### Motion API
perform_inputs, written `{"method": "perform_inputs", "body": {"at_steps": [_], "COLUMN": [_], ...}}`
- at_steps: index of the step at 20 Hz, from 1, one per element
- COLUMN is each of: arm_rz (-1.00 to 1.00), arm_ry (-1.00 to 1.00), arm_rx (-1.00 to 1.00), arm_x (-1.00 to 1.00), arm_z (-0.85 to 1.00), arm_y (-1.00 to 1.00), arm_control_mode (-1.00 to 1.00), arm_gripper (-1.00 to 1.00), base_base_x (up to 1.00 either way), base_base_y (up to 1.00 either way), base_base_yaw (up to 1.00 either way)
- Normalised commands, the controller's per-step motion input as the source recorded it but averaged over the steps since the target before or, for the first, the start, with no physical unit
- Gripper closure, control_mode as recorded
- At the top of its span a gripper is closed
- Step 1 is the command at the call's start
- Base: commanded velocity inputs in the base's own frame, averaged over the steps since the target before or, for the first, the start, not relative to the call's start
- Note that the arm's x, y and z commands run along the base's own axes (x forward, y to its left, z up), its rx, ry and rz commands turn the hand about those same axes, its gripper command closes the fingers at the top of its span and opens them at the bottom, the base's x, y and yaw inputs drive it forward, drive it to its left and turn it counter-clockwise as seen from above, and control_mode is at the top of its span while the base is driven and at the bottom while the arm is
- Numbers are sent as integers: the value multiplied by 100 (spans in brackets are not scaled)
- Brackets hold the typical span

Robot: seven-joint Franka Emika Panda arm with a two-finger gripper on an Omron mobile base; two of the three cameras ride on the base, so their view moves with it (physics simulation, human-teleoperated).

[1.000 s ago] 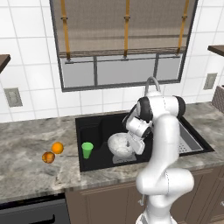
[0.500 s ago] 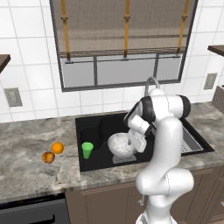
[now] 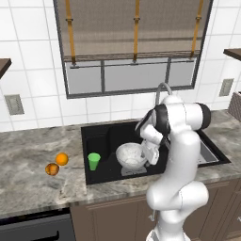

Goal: Remove the peach and orange from the sink. Then move the bowl and cup from the counter to the sink for washing.

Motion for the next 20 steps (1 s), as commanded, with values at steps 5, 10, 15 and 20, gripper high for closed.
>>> {"method": "perform_inputs", "body": {"at_steps": [5, 10, 15, 20], "arm_rz": [-11, -11, -11, -9], "arm_ry": [0, 0, 0, 0], "arm_rx": [-13, -16, -16, -15], "arm_x": [-16, -17, -18, -18], "arm_z": [47, 44, 42, 42], "arm_y": [6, 8, 7, 7], "arm_control_mode": [-100, -100, -100, -100], "arm_gripper": [-100, -100, -100, -100], "base_base_x": [0, 0, 0, 0], "base_base_y": [0, 0, 0, 0], "base_base_yaw": [0, 0, 0, 0]}}
